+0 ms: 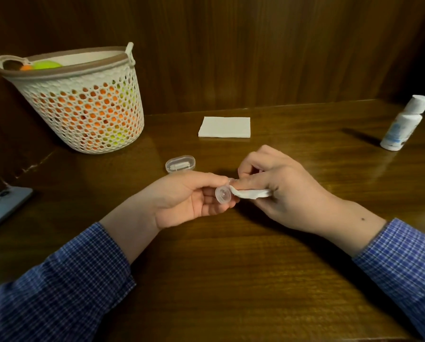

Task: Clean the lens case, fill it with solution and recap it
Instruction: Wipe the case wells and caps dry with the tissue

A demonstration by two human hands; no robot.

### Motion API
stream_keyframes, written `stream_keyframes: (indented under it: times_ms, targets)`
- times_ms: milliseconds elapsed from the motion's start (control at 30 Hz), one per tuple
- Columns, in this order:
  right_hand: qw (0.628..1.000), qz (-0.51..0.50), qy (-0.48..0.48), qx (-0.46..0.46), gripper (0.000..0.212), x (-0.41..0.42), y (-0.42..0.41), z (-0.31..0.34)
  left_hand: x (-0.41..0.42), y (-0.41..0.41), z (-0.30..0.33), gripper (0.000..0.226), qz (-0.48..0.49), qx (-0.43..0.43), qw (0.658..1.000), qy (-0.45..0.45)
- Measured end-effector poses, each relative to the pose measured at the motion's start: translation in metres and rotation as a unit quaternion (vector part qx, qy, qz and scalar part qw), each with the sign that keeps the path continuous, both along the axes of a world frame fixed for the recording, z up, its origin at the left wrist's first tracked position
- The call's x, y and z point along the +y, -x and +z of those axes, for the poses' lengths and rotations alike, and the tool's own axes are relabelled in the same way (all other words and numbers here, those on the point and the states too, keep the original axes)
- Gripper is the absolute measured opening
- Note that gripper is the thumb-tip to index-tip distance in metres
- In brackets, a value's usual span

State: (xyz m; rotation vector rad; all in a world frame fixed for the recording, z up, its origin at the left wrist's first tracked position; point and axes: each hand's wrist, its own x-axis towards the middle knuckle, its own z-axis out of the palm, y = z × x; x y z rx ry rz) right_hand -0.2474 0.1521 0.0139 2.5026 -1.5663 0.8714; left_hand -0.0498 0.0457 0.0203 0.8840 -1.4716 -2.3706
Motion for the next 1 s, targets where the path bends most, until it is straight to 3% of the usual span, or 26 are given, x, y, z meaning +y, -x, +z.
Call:
stream_keyframes:
  times_ms: [467, 667, 833, 1000]
  targets:
    - [1.000, 0.016, -0.010, 0.023, 0.018, 0.002, -0.004, 0.001, -0.005, -0.002, 0.002, 0.023, -0.048, -0.035, 0.998, 0.008]
    - [0.998, -0.023, 0.003, -0.066, 0.010, -0.001, -0.003, -0.002, -0.008, 0.000, -0.002, 0.031, -0.010, 0.023, 1.000, 0.016]
    - [0.990, -0.075, -0.005, -0.123, 0.007, -0.004, 0.000, -0.001, -0.007, 0.000, -0.004, 0.045, 0.011, 0.088, 0.984, 0.156]
    - [0.979, -0.072, -0.055, -0.184, 0.010, -0.005, -0.005, -0.004, 0.001, 0.004, -0.007, 0.048, 0.102, 0.085, 0.966, 0.221]
